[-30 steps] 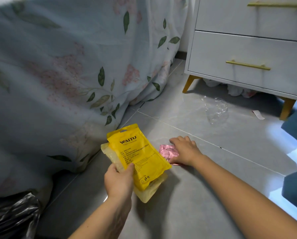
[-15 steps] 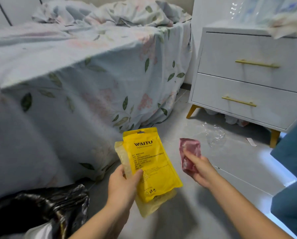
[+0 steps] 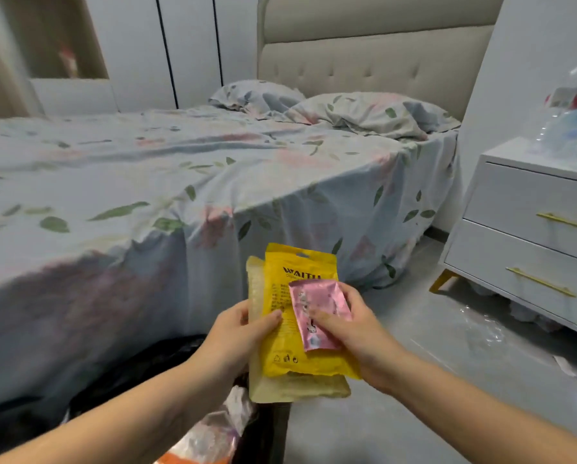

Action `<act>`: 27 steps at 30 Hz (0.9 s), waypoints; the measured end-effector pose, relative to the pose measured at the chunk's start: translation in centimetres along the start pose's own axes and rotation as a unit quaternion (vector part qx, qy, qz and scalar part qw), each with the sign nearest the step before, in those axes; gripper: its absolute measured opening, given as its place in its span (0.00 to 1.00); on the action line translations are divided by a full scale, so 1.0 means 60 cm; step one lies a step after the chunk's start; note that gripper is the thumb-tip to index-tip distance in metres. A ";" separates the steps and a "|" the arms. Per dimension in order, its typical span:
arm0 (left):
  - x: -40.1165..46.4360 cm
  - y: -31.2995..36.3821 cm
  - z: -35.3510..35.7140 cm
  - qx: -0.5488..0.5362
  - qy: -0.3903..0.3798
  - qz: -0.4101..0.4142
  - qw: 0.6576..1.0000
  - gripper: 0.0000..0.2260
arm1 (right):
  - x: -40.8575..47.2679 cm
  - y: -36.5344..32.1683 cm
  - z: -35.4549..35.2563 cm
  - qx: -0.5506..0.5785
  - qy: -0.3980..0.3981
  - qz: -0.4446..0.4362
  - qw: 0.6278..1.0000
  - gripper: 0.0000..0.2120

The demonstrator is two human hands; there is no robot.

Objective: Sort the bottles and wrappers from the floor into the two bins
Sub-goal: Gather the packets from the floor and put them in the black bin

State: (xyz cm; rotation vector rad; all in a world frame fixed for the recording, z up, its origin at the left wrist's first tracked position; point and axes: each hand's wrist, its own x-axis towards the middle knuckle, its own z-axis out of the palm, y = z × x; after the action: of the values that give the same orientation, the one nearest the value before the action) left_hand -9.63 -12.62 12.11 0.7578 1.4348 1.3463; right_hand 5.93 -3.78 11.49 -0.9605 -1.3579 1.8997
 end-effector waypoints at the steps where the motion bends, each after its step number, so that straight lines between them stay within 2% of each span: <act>1: -0.006 0.005 -0.007 -0.021 -0.003 -0.008 1.000 0.12 | -0.006 -0.007 0.013 -0.035 0.005 -0.003 0.999 0.31; 4: -0.020 0.025 -0.014 -0.056 -0.046 -0.027 0.997 0.13 | -0.018 -0.024 0.042 -0.112 0.028 -0.017 0.993 0.44; 6: -0.024 0.035 -0.015 -0.041 -0.067 -0.011 0.997 0.15 | -0.021 -0.035 0.053 -0.153 0.054 -0.027 0.986 0.47; 8: -0.022 0.038 -0.019 -0.034 -0.060 -0.001 0.998 0.17 | -0.025 -0.049 0.058 -0.137 0.049 -0.011 0.989 0.41; 10: -0.021 0.043 -0.024 -0.044 -0.056 0.001 0.997 0.16 | -0.032 -0.068 0.059 -0.067 -0.018 0.043 0.997 0.25; 12: -0.022 0.045 -0.032 -0.050 -0.059 0.006 0.997 0.16 | -0.041 -0.077 0.054 -0.031 -0.094 0.086 0.991 0.18; 17: -0.038 0.041 -0.039 -0.024 -0.092 0.000 0.995 0.21 | -0.044 -0.058 0.037 -0.020 -0.115 0.056 0.992 0.19; 20: -0.032 0.041 -0.055 -0.085 -0.126 -0.053 0.987 0.21 | -0.041 -0.049 0.034 -0.025 -0.112 0.026 0.993 0.21; 24: -0.010 0.029 -0.087 -0.196 -0.123 -0.161 0.959 0.37 | -0.038 -0.042 0.033 -0.064 -0.108 -0.062 0.990 0.10; 26: -0.006 0.024 -0.091 -0.187 -0.164 -0.192 0.949 0.41 | -0.037 -0.041 0.032 -0.127 -0.094 -0.107 0.982 0.10; 27: -0.007 0.024 -0.088 -0.158 -0.187 -0.198 0.949 0.40 | -0.033 -0.039 0.030 -0.140 -0.089 -0.119 0.979 0.11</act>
State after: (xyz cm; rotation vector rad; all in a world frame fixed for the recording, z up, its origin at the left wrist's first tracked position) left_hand -14.66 -14.58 13.09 0.4500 0.9737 1.0192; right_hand 5.71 -5.64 14.50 -0.7289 -1.7969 1.6723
